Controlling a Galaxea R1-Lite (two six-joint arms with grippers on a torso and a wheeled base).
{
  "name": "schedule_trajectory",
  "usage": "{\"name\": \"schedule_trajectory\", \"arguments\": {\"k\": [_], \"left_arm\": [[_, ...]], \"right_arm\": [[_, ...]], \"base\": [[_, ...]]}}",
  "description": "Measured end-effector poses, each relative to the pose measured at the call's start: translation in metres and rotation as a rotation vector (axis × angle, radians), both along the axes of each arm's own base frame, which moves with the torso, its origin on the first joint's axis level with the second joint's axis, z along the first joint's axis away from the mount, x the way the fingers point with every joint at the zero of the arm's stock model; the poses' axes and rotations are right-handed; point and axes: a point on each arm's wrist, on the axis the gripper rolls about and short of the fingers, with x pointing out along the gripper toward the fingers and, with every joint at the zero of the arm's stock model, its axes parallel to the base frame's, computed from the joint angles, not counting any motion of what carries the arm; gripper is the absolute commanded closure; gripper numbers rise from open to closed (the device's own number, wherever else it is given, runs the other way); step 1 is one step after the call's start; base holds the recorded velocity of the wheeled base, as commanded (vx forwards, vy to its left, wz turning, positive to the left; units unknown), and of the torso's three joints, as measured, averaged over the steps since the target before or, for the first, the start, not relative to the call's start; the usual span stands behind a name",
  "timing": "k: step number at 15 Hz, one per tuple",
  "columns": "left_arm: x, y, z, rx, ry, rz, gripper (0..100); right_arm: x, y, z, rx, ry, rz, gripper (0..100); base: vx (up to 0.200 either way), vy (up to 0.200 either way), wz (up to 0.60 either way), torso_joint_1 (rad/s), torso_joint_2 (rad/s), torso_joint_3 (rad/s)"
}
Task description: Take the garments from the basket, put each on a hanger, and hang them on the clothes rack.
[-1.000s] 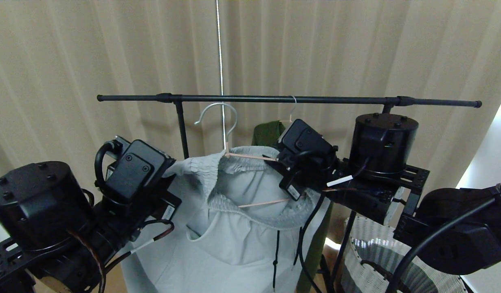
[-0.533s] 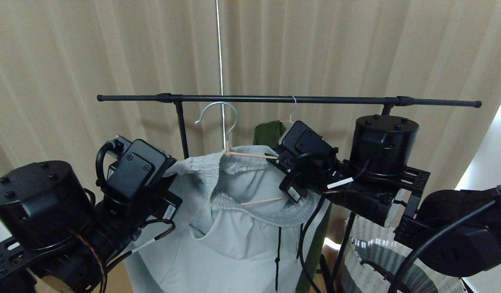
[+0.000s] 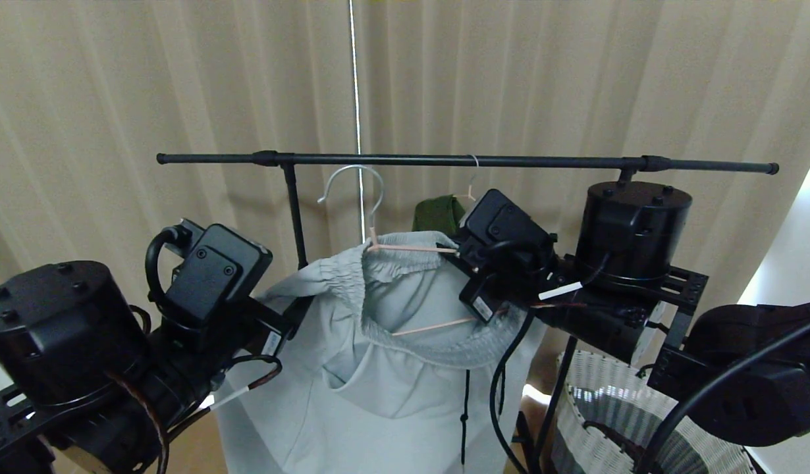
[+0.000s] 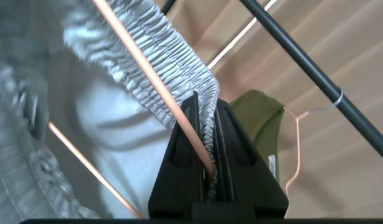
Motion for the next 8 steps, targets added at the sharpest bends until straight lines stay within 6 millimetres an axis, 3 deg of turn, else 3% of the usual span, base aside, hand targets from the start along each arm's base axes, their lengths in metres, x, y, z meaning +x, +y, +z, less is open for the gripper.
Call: {"name": "schedule_trajectory", "arguments": {"k": [8], "left_arm": [[-0.015, 0.006, 0.005, -0.063, 0.000, -0.160, 0]], "right_arm": [[0.002, -0.031, 0.004, -0.003, -0.004, -0.116, 100]], "base": [[0.000, 0.000, 0.00, 0.000, 0.00, 0.000]]}}
